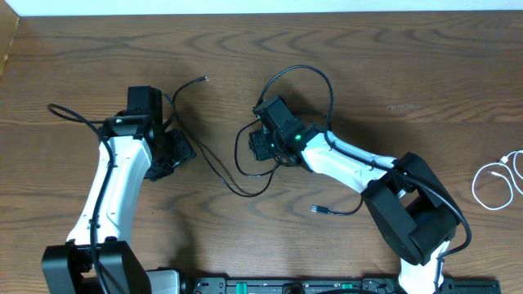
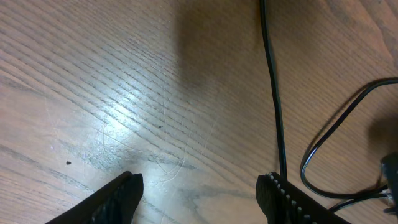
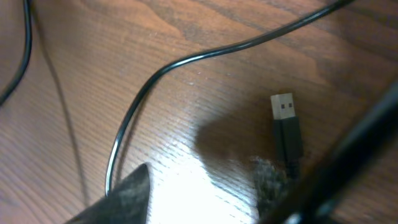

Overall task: Untangle cables
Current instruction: 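Grasp a black cable with the right gripper and lift it up-right, then carry the black cable with the right gripper to the far right edge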

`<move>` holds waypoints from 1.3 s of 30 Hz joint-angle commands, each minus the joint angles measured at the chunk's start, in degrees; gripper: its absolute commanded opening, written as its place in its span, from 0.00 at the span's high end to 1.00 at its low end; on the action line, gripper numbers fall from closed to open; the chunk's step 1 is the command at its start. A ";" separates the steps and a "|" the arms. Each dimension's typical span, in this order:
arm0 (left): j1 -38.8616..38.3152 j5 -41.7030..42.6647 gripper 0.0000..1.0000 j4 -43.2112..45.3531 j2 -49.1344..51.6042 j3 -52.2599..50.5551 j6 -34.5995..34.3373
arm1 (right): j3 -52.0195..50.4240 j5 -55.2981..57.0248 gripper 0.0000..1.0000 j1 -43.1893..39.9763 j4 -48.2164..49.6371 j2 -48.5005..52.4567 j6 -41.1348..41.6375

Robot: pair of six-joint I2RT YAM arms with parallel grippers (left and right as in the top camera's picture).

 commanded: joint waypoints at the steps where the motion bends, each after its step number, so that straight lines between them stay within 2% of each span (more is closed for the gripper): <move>1: 0.17 0.50 0.36 -0.17 0.00 0.28 0.72 | 0.00 0.87 0.71 -0.42 -0.02 -1.90 0.35; 3: 0.17 0.50 0.36 -0.17 0.00 0.28 0.72 | 0.07 0.85 0.99 -0.42 -0.02 -2.82 0.35; 10: 0.17 0.50 0.35 -0.17 0.00 0.28 0.72 | 0.11 1.16 0.99 -2.91 0.87 -11.52 0.26; 17: 0.17 0.50 0.36 -0.15 0.00 0.28 0.72 | 0.11 1.25 0.99 -8.61 2.64 -29.44 0.28; 23: 0.17 0.50 0.36 -0.15 0.00 0.28 0.70 | 0.11 1.29 0.99 -10.58 2.47 -38.62 0.28; 39: 0.17 0.50 0.36 -0.15 0.00 0.28 0.72 | 0.09 1.03 0.99 -10.47 0.42 -40.61 0.31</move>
